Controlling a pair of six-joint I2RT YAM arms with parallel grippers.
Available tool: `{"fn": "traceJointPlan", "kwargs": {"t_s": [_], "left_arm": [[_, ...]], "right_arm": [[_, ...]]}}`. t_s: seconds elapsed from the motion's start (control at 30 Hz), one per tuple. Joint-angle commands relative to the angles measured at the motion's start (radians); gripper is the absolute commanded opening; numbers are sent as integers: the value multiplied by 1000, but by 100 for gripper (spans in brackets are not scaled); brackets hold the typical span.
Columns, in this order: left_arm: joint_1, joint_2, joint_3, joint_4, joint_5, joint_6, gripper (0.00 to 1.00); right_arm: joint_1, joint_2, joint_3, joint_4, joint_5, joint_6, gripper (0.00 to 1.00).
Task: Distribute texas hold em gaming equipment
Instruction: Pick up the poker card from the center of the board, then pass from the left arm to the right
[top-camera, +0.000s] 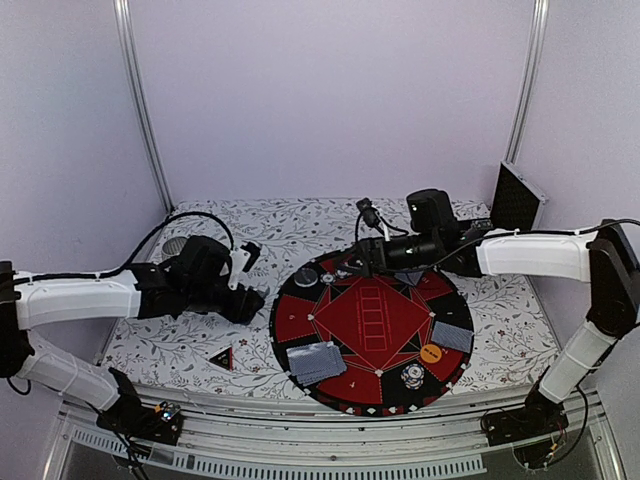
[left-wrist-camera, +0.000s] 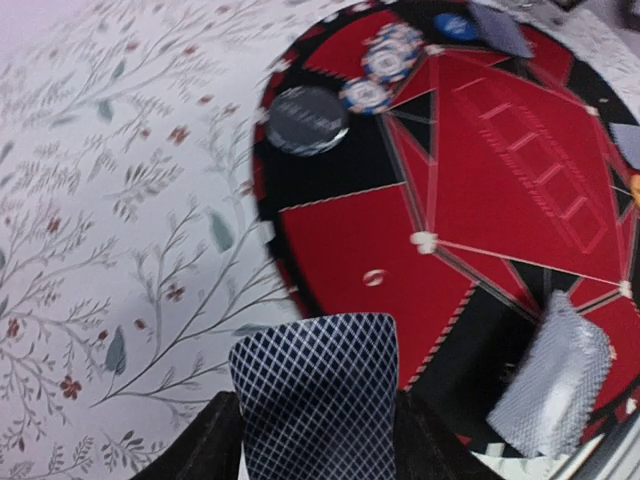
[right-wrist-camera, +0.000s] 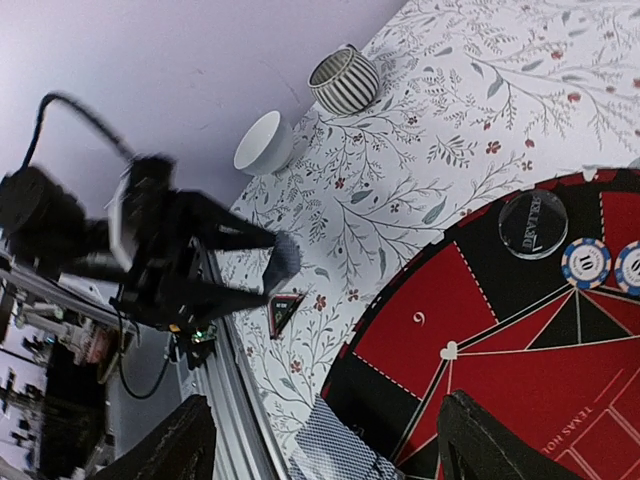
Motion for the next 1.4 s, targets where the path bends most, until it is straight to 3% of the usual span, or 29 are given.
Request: {"fn": "traceJointPlan", "kwargs": {"t_s": [0.0, 0.3, 0.57, 0.63, 0.7, 0.77, 0.8, 0.87, 0.93, 1.03, 1.13, 1.37], "left_arm": [[-192, -101, -1, 107, -130, 145, 54], [-373, -75, 63, 149, -316, 345, 55], [-412, -30, 91, 175, -332, 382, 55], [-418, -17, 96, 174, -337, 385, 55], [-422, -8, 100, 174, -339, 390, 55], [-424, -3, 104, 173, -340, 392, 55], [-424, -4, 106, 172, -340, 391, 56], [-425, -23, 115, 150, -322, 369, 68], [-420, -62, 137, 121, -258, 330, 94], [-364, -153, 150, 107, 30, 283, 98], [-277, -195, 146, 123, 261, 219, 94], [-231, -110, 236, 52, 474, 203, 55]], "right_arm": [[2, 128, 97, 105, -121, 202, 74], [81, 316, 283, 101, -417, 179, 66], [101, 387, 319, 47, -417, 154, 64], [111, 397, 340, 41, -446, 139, 54], [121, 398, 351, 37, -468, 124, 34], [119, 388, 343, 34, -471, 109, 7], [117, 377, 334, 26, -466, 103, 3], [107, 342, 305, 10, -463, 68, 2], [98, 290, 264, -35, -451, -8, 2], [98, 190, 205, -117, -434, -145, 2], [107, 59, 123, -161, -409, -321, 2], [110, -70, 39, -162, -339, -452, 2]]}}
